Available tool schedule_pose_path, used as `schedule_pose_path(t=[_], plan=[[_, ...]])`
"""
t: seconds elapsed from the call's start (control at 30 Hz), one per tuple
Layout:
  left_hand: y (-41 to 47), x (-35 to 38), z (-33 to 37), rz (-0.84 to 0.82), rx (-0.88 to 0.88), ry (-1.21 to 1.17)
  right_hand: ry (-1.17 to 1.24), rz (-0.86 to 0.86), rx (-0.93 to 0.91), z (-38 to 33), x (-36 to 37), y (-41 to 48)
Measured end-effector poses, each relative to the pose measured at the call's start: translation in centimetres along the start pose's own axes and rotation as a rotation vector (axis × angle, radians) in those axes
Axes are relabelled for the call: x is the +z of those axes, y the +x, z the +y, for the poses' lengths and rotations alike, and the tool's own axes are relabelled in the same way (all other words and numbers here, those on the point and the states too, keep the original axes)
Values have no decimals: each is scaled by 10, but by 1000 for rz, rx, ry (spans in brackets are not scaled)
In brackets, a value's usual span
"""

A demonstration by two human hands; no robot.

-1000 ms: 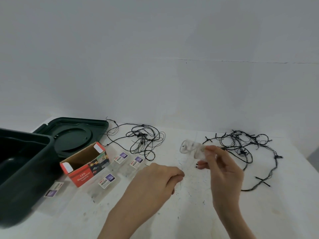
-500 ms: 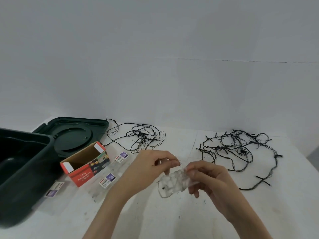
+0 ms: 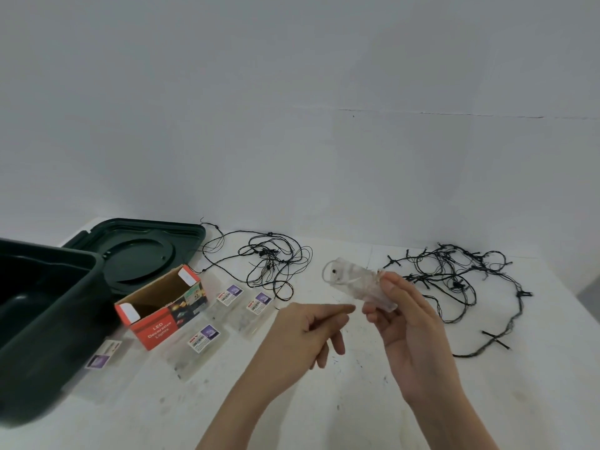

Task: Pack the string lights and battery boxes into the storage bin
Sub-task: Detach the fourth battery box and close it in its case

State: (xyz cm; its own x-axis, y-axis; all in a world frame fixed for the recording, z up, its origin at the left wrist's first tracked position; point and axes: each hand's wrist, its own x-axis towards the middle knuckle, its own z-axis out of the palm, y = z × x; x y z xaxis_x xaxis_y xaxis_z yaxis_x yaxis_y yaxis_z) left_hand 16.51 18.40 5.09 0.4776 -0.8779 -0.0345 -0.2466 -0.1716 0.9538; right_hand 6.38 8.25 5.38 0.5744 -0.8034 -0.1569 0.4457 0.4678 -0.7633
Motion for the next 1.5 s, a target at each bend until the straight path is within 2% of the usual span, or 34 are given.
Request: schedule_pose_path(t=[0.07,0.17,0.27,0.43,0.53,0.6,0.7,0.83,0.9,1.07,1.13,1.2,1.33,1.4,1.5], plan=[[-2,4,0,14,16,109,-26,35,-74,-2,-1,0],[-6,8,4,59,113,412,-179,78,-213,-2,-5,0],[-9,8,6,215,286,750,-410,101,-377,0,-9,-1],[-7,9,8,338,524,993,-920,58,-698,7,-16,1],[-7,3,11,342,593,1099,-1086,-31,-735,9,-22,3],[-3,-2,9,330,647,1125,-1107,-98,-661,9,-25,3],[1,-13,8,287,635,1112,-1002,-199,-378,6,-28,2],[4,-25,11,210,450,987,-740,-330,-111,-1,-29,-1],[5,-28,11,141,346,826,-601,-377,-31,-2,-29,-1],[8,-31,2,-1,163,161,-313,-484,136,-2,-27,-2],[6,-26,-3,20,133,-9,-201,-436,169,1,-22,-4],[3,-16,-7,134,134,-103,-102,-344,197,6,-15,-6],[-1,2,-13,335,182,-52,40,-150,213,16,-3,-8],[-4,8,-16,321,192,-17,30,-104,156,17,-1,-9],[-10,14,-20,246,166,-111,-46,-71,47,19,1,-11]])
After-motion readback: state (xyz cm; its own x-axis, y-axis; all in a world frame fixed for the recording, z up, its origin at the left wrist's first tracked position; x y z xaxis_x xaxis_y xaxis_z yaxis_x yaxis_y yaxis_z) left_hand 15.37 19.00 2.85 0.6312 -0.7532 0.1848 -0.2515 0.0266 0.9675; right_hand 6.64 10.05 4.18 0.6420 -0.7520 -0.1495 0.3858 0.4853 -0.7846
